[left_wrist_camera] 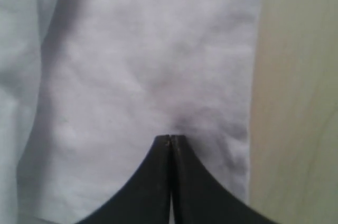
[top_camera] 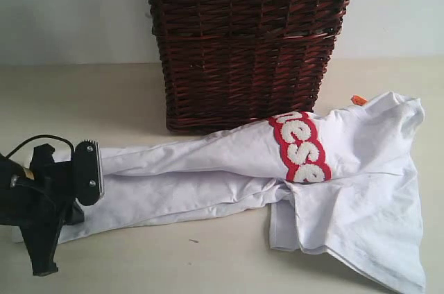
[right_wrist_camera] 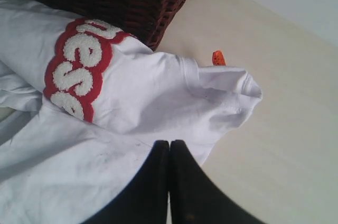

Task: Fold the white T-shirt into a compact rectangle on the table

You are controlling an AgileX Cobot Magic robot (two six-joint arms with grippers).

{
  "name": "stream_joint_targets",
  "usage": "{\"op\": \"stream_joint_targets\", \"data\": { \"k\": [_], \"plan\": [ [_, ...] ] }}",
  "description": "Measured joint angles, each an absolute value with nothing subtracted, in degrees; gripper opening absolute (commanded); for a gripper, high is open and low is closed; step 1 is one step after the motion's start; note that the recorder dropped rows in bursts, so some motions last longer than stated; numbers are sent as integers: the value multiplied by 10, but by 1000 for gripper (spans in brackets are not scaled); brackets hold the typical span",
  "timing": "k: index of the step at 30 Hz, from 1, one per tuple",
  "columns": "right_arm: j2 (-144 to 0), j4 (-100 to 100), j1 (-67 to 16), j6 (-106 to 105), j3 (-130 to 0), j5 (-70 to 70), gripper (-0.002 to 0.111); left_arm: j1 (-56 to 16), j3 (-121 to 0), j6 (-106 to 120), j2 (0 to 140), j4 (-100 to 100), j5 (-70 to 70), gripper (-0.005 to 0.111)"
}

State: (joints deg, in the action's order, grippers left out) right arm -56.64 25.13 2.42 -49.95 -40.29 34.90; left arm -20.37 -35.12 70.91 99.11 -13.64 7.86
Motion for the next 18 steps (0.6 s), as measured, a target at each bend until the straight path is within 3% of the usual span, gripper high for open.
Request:
{"op": "stream_joint_targets", "data": {
  "k": [9,15,18],
  "plan": [
    [-566,296,24,-508,-403,349,0,-205,-371,850,955,-296,413,0],
    [-566,300,24,-508,-403,349,0,-206,-347,854,914,-325,503,0],
    [-566,301,24,-534,-403,352,0,-206,-337,845,897,-370,466,0]
  ]
}}
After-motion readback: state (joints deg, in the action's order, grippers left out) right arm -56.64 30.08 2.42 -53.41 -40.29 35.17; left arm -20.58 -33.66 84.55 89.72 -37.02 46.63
